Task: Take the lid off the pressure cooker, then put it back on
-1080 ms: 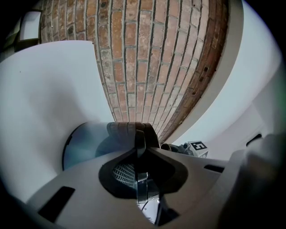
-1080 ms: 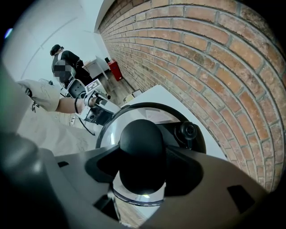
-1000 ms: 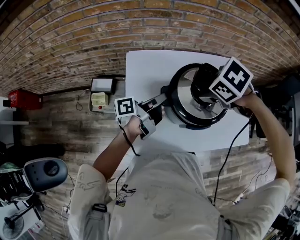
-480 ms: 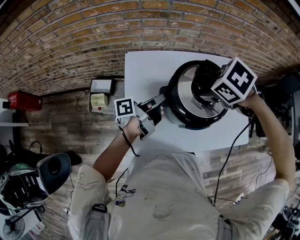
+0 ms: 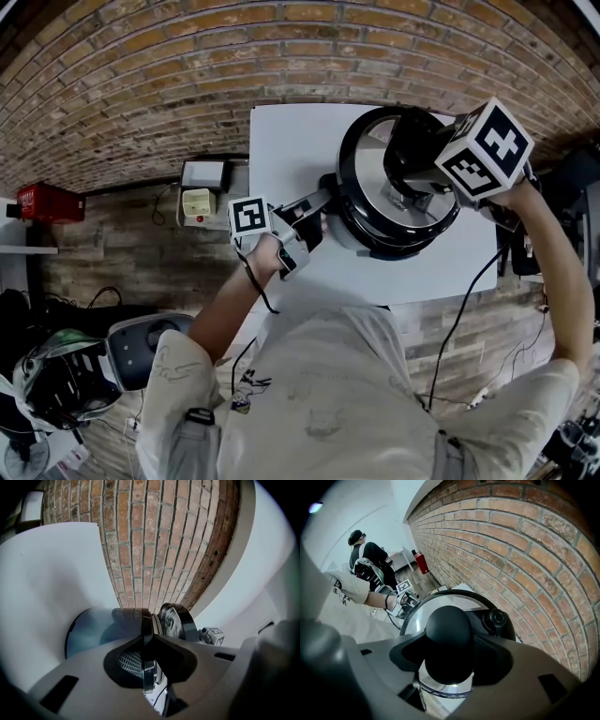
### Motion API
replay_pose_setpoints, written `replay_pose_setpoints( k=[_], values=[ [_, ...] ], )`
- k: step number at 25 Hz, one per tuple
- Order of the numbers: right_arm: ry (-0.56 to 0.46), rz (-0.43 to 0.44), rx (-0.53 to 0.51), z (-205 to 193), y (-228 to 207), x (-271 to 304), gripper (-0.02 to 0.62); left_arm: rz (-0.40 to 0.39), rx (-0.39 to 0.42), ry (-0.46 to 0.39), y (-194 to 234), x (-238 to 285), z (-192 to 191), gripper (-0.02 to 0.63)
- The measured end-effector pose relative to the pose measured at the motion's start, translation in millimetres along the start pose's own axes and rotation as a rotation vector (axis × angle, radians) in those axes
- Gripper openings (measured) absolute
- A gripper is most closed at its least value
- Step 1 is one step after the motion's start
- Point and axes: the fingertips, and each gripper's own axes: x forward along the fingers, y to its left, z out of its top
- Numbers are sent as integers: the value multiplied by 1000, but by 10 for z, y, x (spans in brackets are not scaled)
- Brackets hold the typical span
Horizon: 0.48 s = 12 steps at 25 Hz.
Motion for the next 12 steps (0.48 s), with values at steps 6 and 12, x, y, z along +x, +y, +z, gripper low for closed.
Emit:
replay_pose_setpoints(
  k=[6, 12],
  values=[
    [-13, -44, 30, 58, -104, -337, 291, -1, -21, 0, -100, -31, 24, 64],
    [-40, -45, 45, -153, -131, -273, 291, 3, 0, -5, 41, 6, 3, 64]
  ],
)
